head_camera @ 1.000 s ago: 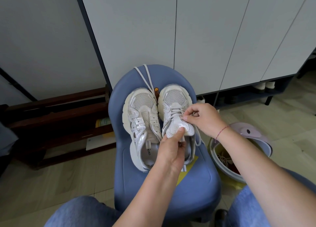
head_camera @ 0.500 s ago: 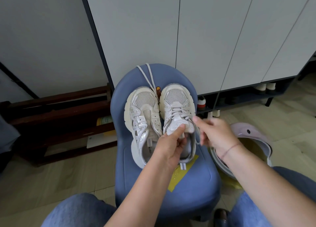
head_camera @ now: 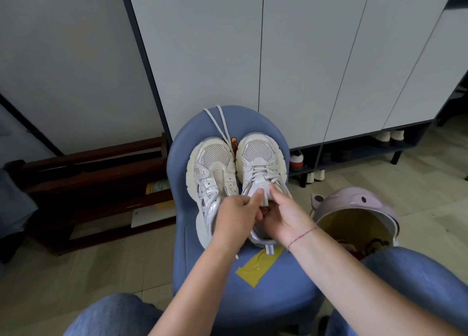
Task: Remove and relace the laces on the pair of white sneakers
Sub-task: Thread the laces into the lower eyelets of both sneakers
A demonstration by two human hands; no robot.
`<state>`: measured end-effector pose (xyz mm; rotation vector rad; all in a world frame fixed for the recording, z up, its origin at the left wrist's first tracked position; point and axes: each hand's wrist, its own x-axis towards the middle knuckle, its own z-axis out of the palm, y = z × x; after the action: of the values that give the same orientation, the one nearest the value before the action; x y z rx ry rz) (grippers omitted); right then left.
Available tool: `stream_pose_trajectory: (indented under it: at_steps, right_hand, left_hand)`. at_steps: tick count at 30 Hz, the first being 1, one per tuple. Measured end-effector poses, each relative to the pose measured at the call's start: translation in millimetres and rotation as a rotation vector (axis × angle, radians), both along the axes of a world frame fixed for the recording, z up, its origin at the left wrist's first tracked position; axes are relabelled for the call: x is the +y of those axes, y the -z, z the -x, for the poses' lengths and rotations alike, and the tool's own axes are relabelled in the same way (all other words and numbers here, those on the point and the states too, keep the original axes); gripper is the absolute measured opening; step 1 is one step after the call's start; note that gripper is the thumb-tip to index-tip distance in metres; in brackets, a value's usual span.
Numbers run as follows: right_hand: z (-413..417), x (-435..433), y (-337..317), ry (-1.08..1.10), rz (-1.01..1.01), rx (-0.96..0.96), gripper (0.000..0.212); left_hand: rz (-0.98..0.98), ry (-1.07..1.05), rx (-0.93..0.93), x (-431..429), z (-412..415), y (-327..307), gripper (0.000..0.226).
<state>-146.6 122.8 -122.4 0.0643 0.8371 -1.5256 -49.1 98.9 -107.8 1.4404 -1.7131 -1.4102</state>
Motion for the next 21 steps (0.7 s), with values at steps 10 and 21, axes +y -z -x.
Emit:
stream_pose_trajectory:
  at_steps: [10, 21]
  right_hand:
    - [7, 1, 3, 0.082, 0.001, -0.017, 0.021]
    - [11, 1, 9, 0.031, 0.007, 0.017, 0.021]
  left_hand:
    - [0.646, 0.174, -0.181, -48, 8, 11, 0.028]
    - [0.762, 0.026, -0.155, -43, 19, 16, 0.010]
